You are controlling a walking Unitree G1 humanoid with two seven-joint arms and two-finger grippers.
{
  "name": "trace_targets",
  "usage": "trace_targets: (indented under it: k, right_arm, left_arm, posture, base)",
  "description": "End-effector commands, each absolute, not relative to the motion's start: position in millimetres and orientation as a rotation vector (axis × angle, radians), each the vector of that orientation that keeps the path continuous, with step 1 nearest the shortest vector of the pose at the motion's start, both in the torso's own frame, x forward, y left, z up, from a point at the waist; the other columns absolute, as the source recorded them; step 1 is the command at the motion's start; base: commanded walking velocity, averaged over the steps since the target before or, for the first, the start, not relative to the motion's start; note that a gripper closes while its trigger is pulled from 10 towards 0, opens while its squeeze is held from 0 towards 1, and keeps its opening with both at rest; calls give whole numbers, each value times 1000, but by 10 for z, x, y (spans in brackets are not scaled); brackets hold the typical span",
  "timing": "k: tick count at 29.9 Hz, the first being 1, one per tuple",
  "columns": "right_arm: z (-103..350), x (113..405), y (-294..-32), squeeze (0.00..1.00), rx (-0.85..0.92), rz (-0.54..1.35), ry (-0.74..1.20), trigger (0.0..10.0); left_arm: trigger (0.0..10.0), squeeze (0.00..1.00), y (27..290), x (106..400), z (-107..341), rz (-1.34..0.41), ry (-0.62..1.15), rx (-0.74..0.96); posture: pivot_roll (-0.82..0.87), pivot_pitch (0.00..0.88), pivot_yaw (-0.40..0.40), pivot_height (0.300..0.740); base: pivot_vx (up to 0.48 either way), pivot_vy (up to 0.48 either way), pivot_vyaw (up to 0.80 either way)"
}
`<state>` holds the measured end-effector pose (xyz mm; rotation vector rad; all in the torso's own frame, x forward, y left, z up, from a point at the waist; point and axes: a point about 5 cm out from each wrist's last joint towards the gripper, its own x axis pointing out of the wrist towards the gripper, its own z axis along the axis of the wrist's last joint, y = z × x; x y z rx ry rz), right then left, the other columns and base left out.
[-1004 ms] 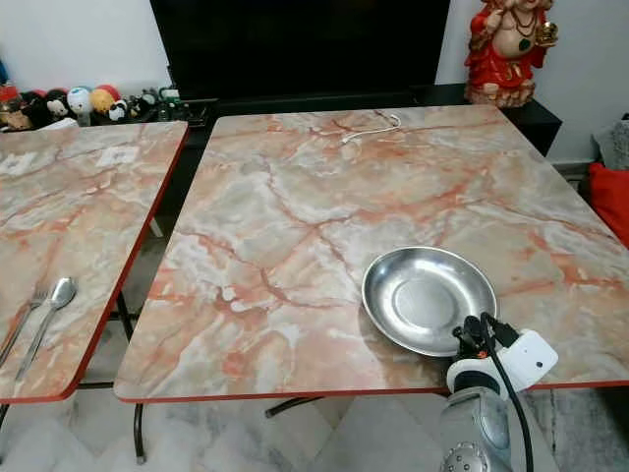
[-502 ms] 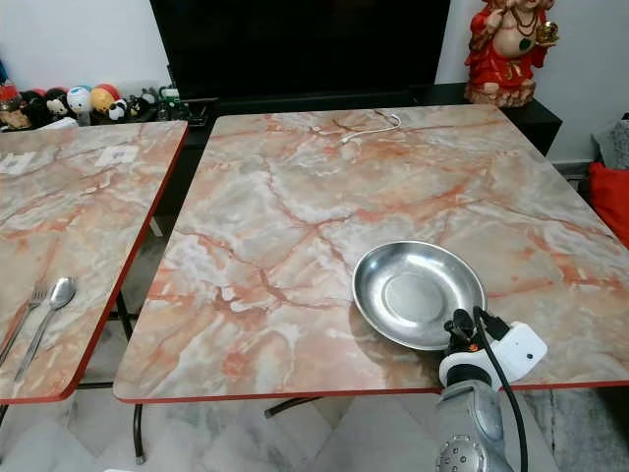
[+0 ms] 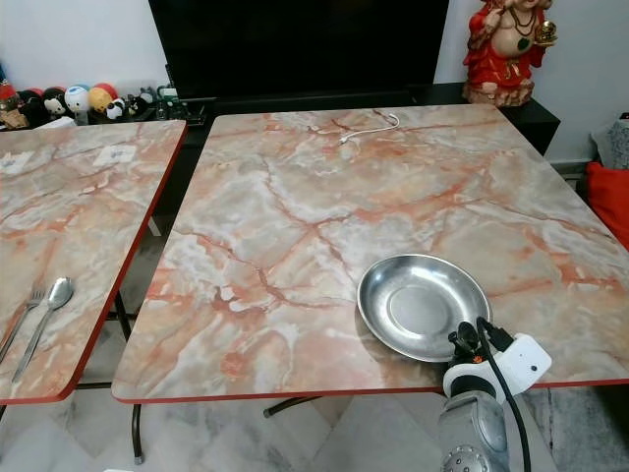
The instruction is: Setting the table
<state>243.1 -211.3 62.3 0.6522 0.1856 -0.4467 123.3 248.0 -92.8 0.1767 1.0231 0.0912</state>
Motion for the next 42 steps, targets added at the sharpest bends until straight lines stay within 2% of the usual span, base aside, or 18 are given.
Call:
trace_targets:
  k: [1, 3, 6, 8, 9, 10, 11, 15, 16, 17, 18, 25, 26, 28, 29, 34, 35, 42]
  right_arm:
    - [673, 2443, -2047, 651, 681, -439, 168, 10000]
    - [673, 2453, -2043, 604, 682, -441, 168, 10000]
    - [691, 2465, -2042, 604, 682, -444, 163, 10000]
    - [714, 2473, -2050, 569, 685, -450, 151, 10000]
    - [715, 2478, -2059, 451, 682, -453, 150, 10000]
    - [715, 2480, -2062, 451, 682, -454, 150, 10000]
    - [724, 2501, -2070, 0, 681, -458, 145, 10000]
    - [747, 2492, -2078, 0, 682, -473, 135, 10000]
    - [762, 2498, -2070, 106, 689, -463, 124, 10000]
    - [766, 2497, -2067, 106, 688, -460, 121, 10000]
    - [773, 2497, -2067, 831, 690, -464, 117, 10000]
    - [776, 2488, -1993, 776, 707, -441, 148, 10000]
    - [776, 2480, -1952, 667, 700, -407, 170, 10000]
    - [782, 2471, -1918, 659, 698, -380, 184, 10000]
    - [760, 2443, -1891, 310, 699, -364, 207, 10000]
    - [759, 2408, -1872, 329, 711, -368, 210, 10000]
    - [768, 2398, -1871, 263, 717, -376, 214, 10000]
    - [812, 2305, -1952, 275, 707, -442, 221, 10000]
  left_arm:
    - [10000, 0, 2498, 1215, -932, 91, 1038, 190]
    - [10000, 0, 2500, 1218, -931, 91, 1037, 190]
    - [10000, 0, 2496, 1230, -928, 85, 1034, 193]
    - [10000, 0, 2494, 1261, -919, 81, 1028, 195]
    - [10000, 0, 2492, 1285, -912, 80, 1023, 196]
    - [10000, 0, 2491, 1291, -910, 80, 1022, 196]
    - [10000, 0, 2483, 1335, -898, 78, 1012, 195]
    - [10000, 0, 2473, 1434, -866, 69, 990, 204]
    - [10000, 0, 2468, 1465, -856, 67, 983, 205]
    - [10000, 0, 2466, 1472, -854, 66, 981, 206]
    - [10000, 0, 2454, 1500, -845, 60, 971, 207]
    - [10000, 0, 2447, 1561, -820, 42, 951, 222]
    - [10000, 0, 2442, 1557, -822, 39, 950, 223]
    - [10000, 0, 2438, 1556, -822, 36, 947, 224]
    - [10000, 0, 2429, 1543, -829, 32, 949, 227]
    - [10000, 0, 2454, 1538, -826, 32, 956, 232]
    - [10000, 0, 2471, 1543, -821, 37, 959, 230]
    - [10000, 0, 2461, 1533, -829, 41, 964, 222]
  posture:
    - [-97, 6, 20, 740]
    - [-101, 4, 24, 740]
    - [-111, 2, 30, 740]
    - [-115, 0, 32, 740]
    - [-114, 0, 34, 740]
    - [-114, 0, 34, 740]
    - [-112, 0, 35, 740]
    - [-122, 0, 38, 740]
    - [-127, 0, 42, 740]
    - [-127, 0, 42, 740]
    - [-130, 0, 45, 740]
    - [-142, 0, 50, 740]
    - [-141, 2, 49, 740]
    - [-137, 15, 49, 740]
    - [-136, 16, 45, 740]
    - [-132, 26, 39, 740]
    - [-132, 31, 34, 740]
    - [-156, 37, 38, 740]
  base:
    - [0, 0, 0]
    - [0, 0, 0]
    - [0, 0, 0]
    - [0, 0, 0]
    - [0, 0, 0]
    - [0, 0, 0]
    - [0, 0, 0]
    - [0, 0, 0]
    - [0, 0, 0]
    - [0, 0, 0]
    - [0, 0, 0]
    - [0, 0, 0]
    - [0, 0, 0]
    - [0, 0, 0]
    - [0, 0, 0]
    - [0, 0, 0]
    - [0, 0, 0]
    - [0, 0, 0]
